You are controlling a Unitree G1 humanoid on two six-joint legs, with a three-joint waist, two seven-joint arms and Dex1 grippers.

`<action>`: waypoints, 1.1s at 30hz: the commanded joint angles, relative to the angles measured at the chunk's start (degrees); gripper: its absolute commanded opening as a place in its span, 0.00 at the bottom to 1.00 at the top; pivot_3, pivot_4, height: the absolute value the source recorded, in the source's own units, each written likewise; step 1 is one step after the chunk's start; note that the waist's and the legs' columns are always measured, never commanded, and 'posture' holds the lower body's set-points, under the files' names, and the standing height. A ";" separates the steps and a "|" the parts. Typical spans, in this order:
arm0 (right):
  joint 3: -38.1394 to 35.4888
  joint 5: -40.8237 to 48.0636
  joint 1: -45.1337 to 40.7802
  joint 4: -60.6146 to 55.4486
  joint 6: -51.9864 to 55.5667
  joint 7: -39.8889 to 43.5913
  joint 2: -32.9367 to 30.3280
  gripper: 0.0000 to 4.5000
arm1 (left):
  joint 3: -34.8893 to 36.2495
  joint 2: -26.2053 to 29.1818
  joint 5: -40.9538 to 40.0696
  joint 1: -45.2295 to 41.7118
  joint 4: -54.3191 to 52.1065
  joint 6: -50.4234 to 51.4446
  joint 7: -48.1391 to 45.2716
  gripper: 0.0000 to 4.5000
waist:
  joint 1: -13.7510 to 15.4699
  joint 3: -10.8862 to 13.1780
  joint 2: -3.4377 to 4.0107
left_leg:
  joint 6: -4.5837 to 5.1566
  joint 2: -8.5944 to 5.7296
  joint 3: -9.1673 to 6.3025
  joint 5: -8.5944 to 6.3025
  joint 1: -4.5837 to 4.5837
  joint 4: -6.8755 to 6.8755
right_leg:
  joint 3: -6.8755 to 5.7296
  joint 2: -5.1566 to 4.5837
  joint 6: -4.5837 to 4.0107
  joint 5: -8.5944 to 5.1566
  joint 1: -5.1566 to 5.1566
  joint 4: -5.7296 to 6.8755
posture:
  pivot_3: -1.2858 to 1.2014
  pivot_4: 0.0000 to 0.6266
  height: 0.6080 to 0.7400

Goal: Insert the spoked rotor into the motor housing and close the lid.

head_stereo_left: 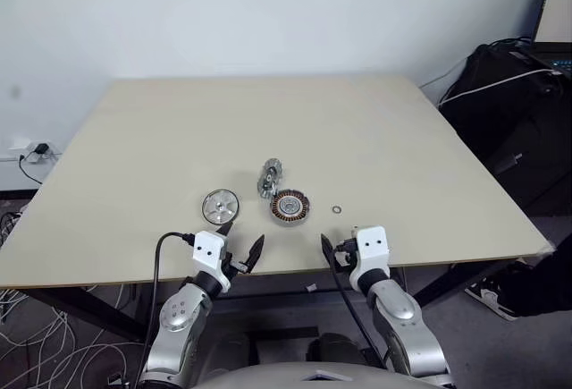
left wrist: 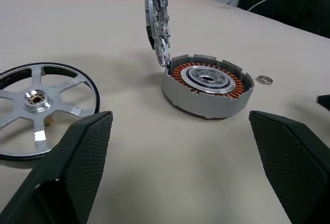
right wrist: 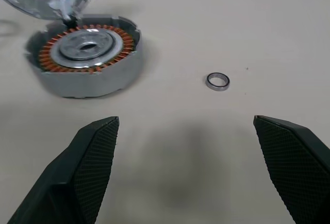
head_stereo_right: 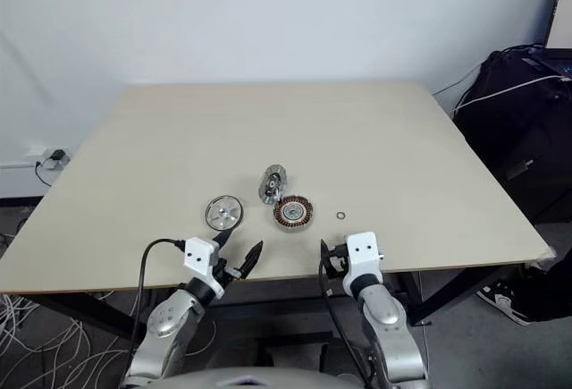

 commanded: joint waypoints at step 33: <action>-6.93 -0.26 -26.09 28.94 -0.47 -3.66 2.93 1.00 | -0.06 -0.26 -0.15 -0.04 -2.06 -1.19 -0.08 1.00 | -0.25 -0.01 0.03 | 0.05 -0.06 0.23 0.03 0.11 0.03 | -0.04 0.38 -0.01 0.08 0.06 0.06 | 0.52 0.00 1.00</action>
